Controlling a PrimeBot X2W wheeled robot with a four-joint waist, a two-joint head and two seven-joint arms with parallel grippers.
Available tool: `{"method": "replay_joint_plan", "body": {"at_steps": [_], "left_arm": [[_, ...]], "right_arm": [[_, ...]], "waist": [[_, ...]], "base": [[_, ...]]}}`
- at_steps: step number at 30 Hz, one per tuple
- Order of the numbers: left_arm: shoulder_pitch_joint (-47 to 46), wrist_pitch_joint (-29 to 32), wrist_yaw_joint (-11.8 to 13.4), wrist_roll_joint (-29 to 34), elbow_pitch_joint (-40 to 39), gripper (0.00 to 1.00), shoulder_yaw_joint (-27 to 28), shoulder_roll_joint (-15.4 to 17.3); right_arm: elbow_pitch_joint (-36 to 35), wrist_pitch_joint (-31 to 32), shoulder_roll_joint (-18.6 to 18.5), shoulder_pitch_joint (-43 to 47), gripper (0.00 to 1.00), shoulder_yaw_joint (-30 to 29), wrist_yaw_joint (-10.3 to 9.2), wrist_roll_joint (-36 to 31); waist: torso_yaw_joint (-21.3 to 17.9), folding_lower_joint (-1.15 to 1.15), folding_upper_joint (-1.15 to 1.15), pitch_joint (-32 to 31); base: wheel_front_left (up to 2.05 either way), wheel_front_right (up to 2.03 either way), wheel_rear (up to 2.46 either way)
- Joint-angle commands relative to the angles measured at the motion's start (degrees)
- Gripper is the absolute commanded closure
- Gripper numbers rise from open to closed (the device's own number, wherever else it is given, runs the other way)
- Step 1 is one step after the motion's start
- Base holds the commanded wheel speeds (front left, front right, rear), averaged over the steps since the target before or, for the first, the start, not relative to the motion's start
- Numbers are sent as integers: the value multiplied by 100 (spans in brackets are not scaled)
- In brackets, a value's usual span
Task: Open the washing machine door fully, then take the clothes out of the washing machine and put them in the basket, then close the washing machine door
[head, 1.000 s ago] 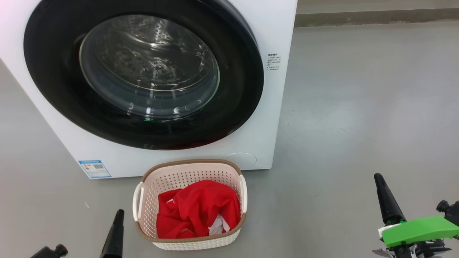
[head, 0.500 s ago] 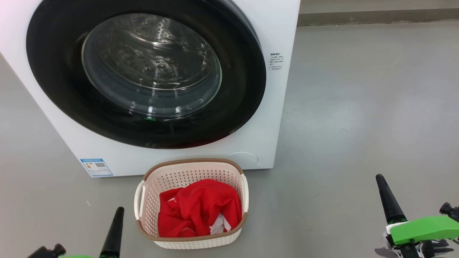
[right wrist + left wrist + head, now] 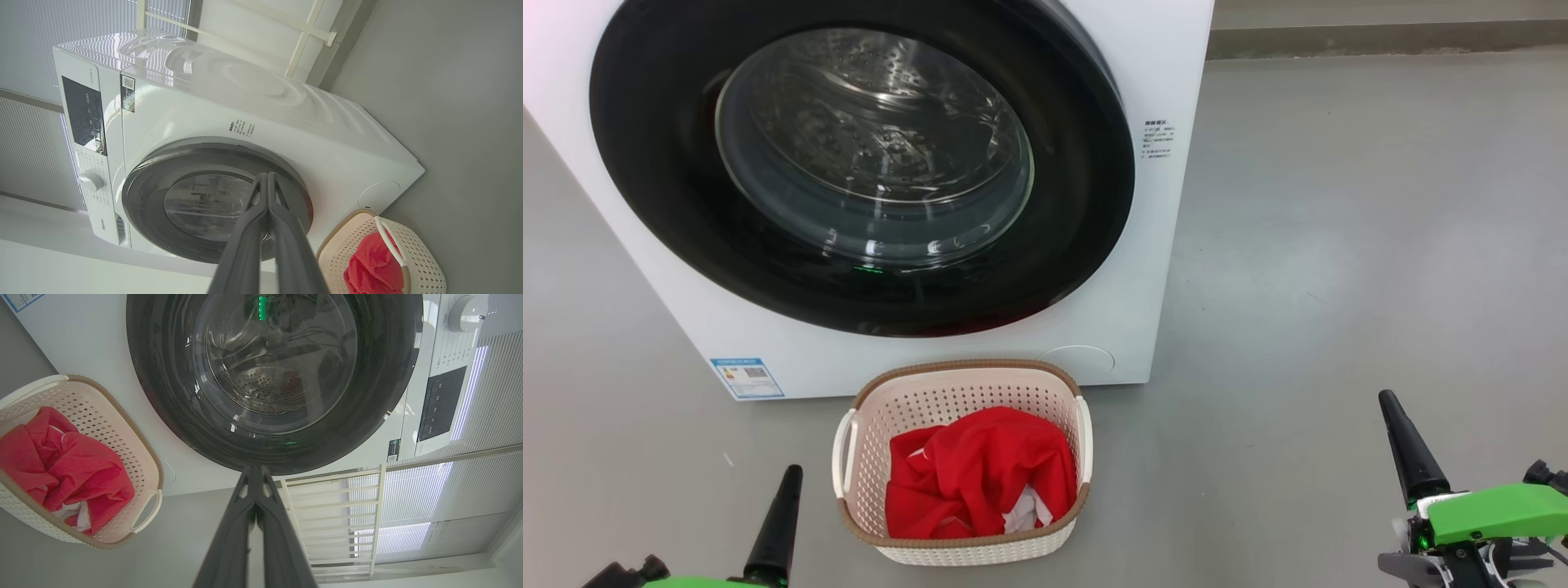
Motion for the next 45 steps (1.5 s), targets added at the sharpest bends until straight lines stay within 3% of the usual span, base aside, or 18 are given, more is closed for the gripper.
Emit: {"method": "replay_joint_plan", "body": {"at_steps": [1,16,45], "left_arm": [[-300,58,-85,-213,-90,100,192,129],[-462,307,-197,-1276,70,100,287,147],[-465,328,-198,-1264,74,100,311,130]], "right_arm": [[-125,45,-115,-323,100,120,-2,219],[-31,278,-172,-438,100,124,-3,1347],[-27,303,-151,-441,100,95,-3,1331]], "waist": [[6,0,0,1],[57,0,0,15],[57,0,0,15]], "base": [[0,0,0],[0,0,0],[0,0,0]]}}
